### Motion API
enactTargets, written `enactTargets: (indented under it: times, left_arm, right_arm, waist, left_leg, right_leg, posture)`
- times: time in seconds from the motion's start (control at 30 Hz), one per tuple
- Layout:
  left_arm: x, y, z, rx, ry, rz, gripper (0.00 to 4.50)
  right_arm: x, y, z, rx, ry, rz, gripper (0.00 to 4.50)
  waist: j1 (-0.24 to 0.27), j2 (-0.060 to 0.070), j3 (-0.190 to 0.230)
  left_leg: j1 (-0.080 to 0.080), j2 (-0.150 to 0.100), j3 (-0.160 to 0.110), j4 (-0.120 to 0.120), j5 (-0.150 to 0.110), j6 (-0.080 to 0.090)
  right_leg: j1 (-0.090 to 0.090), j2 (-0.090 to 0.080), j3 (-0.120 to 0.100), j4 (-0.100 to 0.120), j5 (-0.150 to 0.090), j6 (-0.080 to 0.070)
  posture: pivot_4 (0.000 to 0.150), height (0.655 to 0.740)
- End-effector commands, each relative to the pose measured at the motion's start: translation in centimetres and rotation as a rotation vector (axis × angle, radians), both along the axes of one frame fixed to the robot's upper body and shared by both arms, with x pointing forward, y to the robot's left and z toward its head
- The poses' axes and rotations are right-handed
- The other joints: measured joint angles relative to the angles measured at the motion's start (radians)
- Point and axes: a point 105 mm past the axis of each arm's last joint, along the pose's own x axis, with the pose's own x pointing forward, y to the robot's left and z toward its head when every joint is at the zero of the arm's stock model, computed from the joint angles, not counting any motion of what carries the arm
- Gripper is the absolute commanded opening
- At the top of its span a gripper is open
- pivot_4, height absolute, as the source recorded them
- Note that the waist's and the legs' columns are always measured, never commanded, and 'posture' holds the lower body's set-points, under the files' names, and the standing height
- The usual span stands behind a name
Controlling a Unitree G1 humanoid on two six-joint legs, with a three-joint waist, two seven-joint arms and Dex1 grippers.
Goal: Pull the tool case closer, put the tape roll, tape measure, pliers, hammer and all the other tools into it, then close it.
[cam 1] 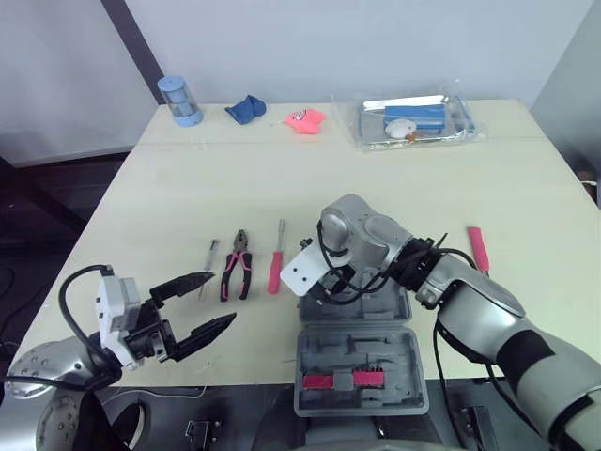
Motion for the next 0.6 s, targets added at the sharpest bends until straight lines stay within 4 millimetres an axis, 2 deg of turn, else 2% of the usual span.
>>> enactTargets:
  times: [0.03,0.23,0.4,0.53,0.6]
  left_arm:
    - [-0.1,0.1,0.4,0.008,-0.017,-0.003,4.5]
    - [0.0,0.3,0.3,0.01,-0.014,-0.009,4.5]
    - [0.0,0.3,0.3,0.013,-0.016,-0.011,4.5]
    - [-0.2,0.4,0.2,0.018,-0.015,-0.009,4.5]
    - [-0.3,0.4,0.2,0.019,-0.013,-0.009,4.5]
  right_arm:
    - [-0.3,0.6,2.4,0.051,-0.007,0.016,4.46]
    - [-1.6,1.3,3.3,0.099,0.039,0.021,4.46]
    - [-1.6,1.5,4.7,0.254,0.107,-0.06,4.46]
    - [-1.2,0.5,4.8,0.441,0.217,-0.194,4.46]
    - [-0.9,-0.7,4.3,0.522,0.276,-0.283,4.46]
  waist:
    - [0.001,0.0,0.0]
    - [0.0,0.0,0.0]
    - [0.002,0.0,0.0]
    - [0.004,-0.002,-0.001]
    - [0.004,-0.002,-0.001]
  left_leg:
    - [0.0,0.0,0.0,0.0,0.0,0.0]
    - [-0.001,0.0,0.001,0.0,0.0,0.0]
    - [-0.001,0.0,0.001,0.0,0.0,0.0]
    - [-0.001,0.0,0.001,0.0,0.0,0.0]
    - [-0.001,0.0,0.002,0.0,0.0,0.0]
  right_leg:
    - [0.0,0.0,0.0,0.0,0.0,0.0]
    - [-0.003,0.0,0.0,0.003,0.0,0.0]
    - [-0.004,0.0,0.0,0.004,-0.001,-0.001]
    - [-0.004,0.0,0.0,0.004,-0.001,-0.001]
    - [-0.004,-0.001,0.0,0.004,-0.001,-0.001]
  posture:
    - [0.15,0.74]
    - [0.15,0.74]
    - [0.15,0.74]
    - [0.15,0.74]
    - [0.15,0.74]
